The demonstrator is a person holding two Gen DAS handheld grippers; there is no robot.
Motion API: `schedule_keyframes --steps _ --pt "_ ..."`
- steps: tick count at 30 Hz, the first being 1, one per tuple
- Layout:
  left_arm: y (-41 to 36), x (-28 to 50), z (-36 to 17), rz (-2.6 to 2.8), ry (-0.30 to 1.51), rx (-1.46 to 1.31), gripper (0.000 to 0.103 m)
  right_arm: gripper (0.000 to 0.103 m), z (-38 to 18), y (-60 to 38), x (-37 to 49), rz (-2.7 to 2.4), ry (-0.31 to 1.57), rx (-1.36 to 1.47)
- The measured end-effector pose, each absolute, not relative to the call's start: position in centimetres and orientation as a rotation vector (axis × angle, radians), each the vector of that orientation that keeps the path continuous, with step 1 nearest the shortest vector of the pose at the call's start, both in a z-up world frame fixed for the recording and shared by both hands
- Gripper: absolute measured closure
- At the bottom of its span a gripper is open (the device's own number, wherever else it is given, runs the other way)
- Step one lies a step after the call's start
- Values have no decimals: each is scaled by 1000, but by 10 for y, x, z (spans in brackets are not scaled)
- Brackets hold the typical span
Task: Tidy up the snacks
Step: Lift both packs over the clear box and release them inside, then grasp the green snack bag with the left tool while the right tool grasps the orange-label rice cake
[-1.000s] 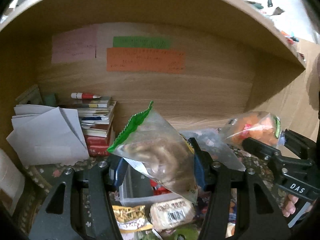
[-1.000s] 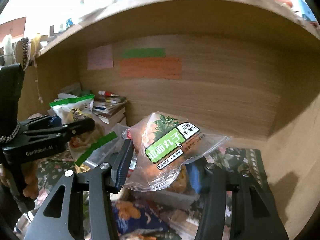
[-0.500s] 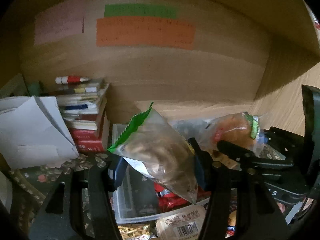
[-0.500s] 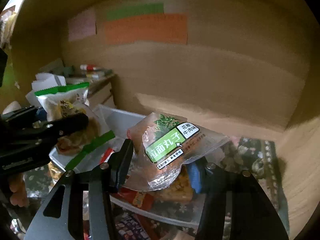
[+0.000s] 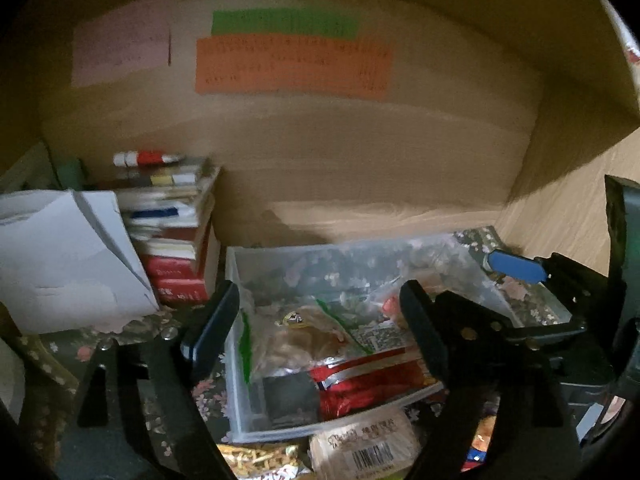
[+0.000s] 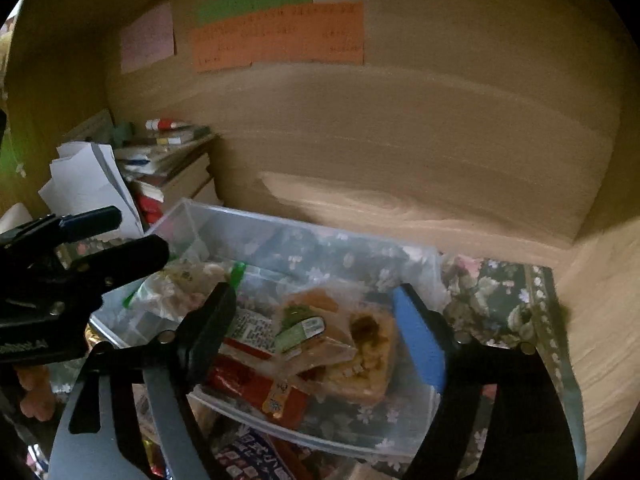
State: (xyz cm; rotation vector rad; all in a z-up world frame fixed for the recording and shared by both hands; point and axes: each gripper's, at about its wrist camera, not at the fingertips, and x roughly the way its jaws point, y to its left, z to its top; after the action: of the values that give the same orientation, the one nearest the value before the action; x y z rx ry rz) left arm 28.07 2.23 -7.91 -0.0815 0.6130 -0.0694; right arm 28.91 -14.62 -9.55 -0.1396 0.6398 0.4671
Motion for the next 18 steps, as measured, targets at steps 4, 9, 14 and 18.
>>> schedule_keyframes --steps 4,9,14,18 --pt "23 257 -60 -64 558 -75 13 20 -81 -151 273 471 595 -139" --pt "26 226 -48 -55 510 -66 6 20 -67 -158 243 477 539 -151" --pt "28 198 -53 -54 517 -60 3 19 -63 -164 215 477 508 -151" --pt "33 179 -66 -45 546 -59 3 19 -71 -168 195 484 519 -140"
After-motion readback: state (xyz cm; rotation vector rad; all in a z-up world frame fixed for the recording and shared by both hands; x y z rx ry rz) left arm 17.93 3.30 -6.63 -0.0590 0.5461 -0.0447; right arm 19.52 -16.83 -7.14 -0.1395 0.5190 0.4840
